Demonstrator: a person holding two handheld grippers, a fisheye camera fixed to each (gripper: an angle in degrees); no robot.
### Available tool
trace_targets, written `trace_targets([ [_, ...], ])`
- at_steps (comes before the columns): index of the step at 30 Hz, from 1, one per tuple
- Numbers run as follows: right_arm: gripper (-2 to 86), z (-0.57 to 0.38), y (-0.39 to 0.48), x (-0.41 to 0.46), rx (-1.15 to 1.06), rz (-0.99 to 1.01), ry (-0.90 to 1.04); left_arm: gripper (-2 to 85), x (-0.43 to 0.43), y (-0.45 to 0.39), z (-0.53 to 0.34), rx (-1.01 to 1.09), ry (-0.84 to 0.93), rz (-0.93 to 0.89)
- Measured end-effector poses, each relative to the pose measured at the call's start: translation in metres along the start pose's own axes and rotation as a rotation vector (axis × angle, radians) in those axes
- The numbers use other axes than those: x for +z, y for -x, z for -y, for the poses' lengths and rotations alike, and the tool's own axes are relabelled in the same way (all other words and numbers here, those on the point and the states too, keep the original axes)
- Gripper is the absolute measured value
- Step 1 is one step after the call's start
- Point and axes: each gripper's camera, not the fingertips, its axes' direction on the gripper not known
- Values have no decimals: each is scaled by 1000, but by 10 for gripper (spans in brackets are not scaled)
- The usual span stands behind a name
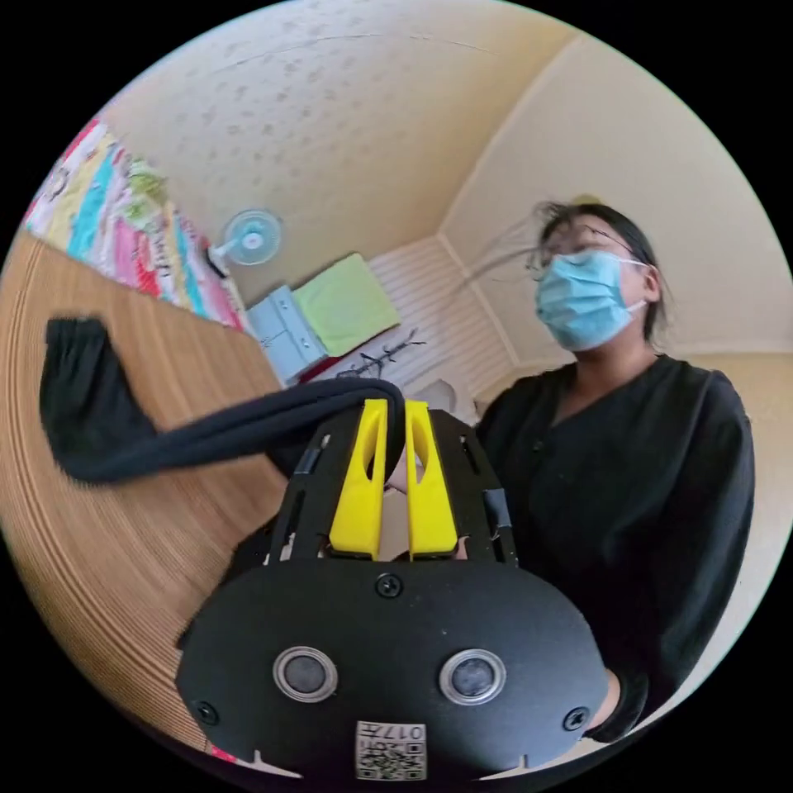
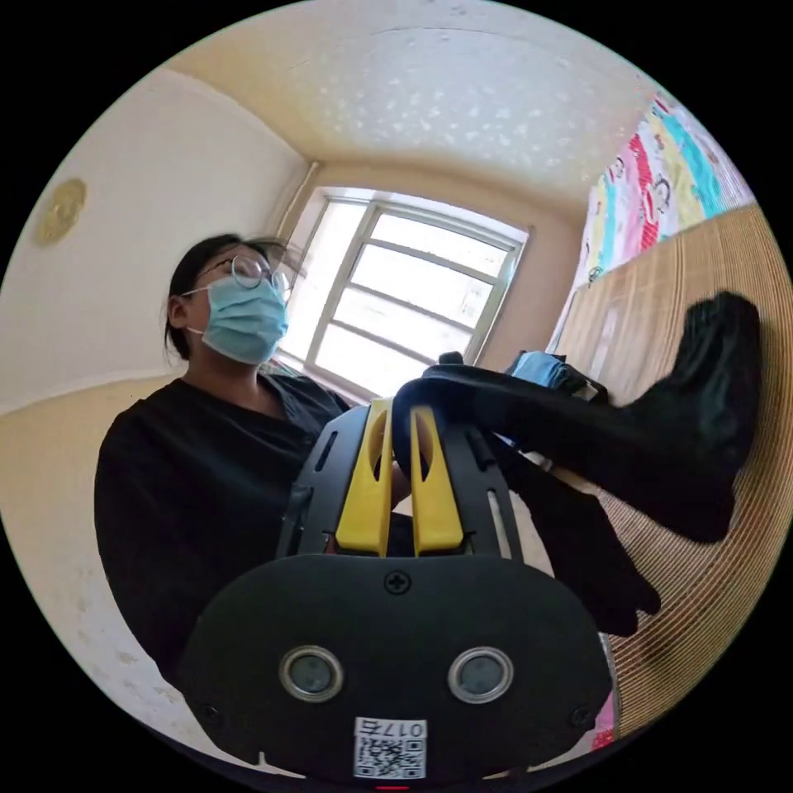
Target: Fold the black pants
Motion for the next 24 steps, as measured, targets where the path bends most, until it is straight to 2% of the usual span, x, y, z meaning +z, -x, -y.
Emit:
trace_targets([
  [4,11,54,110,22,-131,-26,18,42,17,-84,58,173,-14,-40],
  [9,9,135,159,40,-213,-171,37,42,8,-94,119,225,-99,41],
  [12,9,179,127,41,-144,-329,42,42,-13,-40,148,101,-137,223],
  [14,9,210,76,38,-57,-404,52,43,-24,10,163,24,-126,282],
  [18,10,235,-24,25,155,-419,-39,43,-46,133,180,-117,-99,395],
  [21,11,223,-84,27,255,-511,-51,45,-45,200,166,-196,1,517],
  [24,15,173,-128,47,341,-640,14,47,-28,250,108,-267,154,659],
])
